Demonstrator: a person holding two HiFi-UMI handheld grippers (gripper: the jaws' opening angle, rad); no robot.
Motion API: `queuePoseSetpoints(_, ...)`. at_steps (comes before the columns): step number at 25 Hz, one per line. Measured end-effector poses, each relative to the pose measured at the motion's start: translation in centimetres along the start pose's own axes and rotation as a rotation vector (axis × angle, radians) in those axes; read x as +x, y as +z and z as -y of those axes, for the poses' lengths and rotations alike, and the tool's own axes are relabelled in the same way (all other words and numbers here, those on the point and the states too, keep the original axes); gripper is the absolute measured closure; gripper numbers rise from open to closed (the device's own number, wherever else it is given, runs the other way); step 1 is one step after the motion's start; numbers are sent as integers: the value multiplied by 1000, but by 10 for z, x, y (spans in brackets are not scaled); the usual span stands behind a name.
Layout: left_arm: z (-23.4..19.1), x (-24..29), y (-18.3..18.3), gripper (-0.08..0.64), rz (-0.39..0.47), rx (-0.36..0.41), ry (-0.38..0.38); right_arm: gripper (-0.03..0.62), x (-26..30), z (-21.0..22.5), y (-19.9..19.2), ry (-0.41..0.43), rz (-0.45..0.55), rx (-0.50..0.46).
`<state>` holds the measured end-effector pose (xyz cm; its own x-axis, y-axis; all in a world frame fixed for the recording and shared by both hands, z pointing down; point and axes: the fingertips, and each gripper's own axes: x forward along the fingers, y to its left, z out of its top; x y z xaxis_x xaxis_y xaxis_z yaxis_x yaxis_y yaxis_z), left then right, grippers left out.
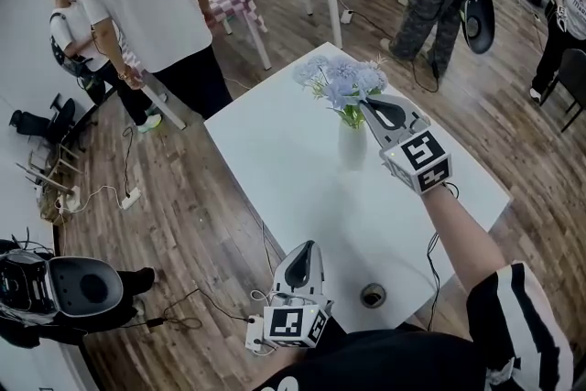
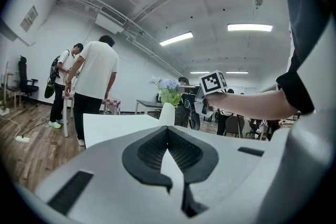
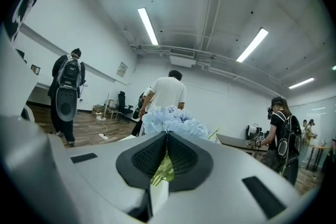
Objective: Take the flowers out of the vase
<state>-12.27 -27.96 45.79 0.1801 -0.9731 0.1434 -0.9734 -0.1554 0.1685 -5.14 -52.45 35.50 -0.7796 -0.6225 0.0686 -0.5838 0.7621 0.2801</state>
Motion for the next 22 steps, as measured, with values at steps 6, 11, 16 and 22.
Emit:
queuePoseSetpoints(6,-4,-4,-4,558,0,-2,6,569,-1,0,10,-19,35,-5)
queuePoseSetpoints(11,-6,-6,-7,558,4,1,8,569,-5,-2,21,-29,68,-15)
queuePoseSetpoints(16,-2,-7,-11,558,8,3,-2,569,-13,0,32,-42,99,-25)
queuePoseSetpoints(22,1,-18,-28,558,24,13,-18,569,-30,-11,41,-66,152,-39)
